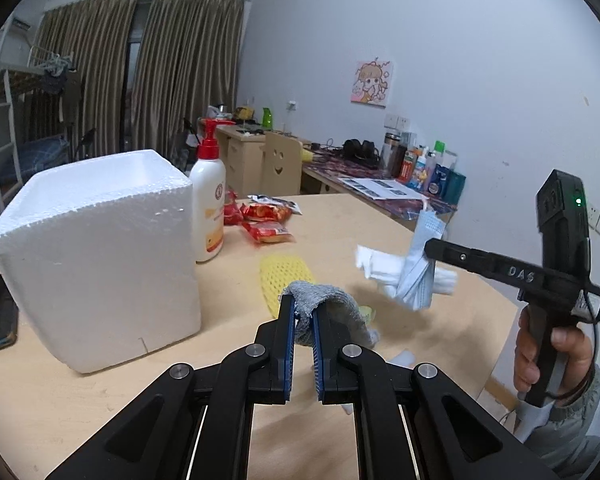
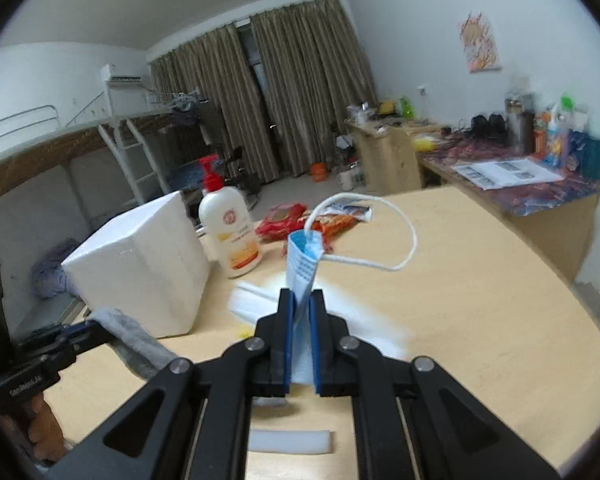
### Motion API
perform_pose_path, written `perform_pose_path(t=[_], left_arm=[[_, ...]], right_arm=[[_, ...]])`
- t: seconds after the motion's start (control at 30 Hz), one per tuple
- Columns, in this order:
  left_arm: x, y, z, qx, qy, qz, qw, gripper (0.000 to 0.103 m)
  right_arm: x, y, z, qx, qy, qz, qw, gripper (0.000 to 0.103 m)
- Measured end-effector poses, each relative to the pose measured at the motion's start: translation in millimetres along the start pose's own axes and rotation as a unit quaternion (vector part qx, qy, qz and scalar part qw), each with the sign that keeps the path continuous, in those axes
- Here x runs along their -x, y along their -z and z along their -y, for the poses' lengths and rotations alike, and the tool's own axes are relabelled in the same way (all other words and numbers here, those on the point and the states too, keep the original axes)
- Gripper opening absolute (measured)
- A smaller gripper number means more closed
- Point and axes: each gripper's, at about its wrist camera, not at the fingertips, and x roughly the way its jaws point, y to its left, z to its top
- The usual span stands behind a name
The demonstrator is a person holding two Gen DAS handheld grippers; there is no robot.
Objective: Organize soft objects
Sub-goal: 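Lift the grey sock with the left gripper while the right gripper lifts the blue mask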
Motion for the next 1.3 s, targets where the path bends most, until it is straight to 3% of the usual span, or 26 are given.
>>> perform_pose_path(t=[0.1, 0.17, 0.6, 0.97, 1.3], left_arm=[[3.1, 0.7, 0.6, -0.001, -0.003, 0.001, 1.0000, 0.008], [4.7, 0.5, 1.7, -0.003, -0.005, 0.002, 1.0000, 0.008], [25.5, -12.8, 2.1, -0.004, -0.032, 0.034, 0.9989, 0.008], [38.4, -24.3, 7.5, -0.018, -0.059, 0.054, 0.9966, 0.008], [59.8, -27.2, 9.7, -0.020, -0.071, 0.068, 0.9949, 0.008]], right_arm=[[-0.1, 4.4, 12.0, -0.033, -0.022, -0.004, 0.999, 0.010], [0.8, 6.0, 22.6, -0.072, -0.066, -0.006, 0.995, 0.010], [27.1, -3.6, 16.3, -0.068, -0.079, 0.038, 0.994, 0.010], [41.2, -5.3, -26.8, 0.027, -0.019, 0.065, 0.997, 0.010], [50.2, -1.2, -45.6, 0.063, -0.035, 0.075, 0.995, 0.010]])
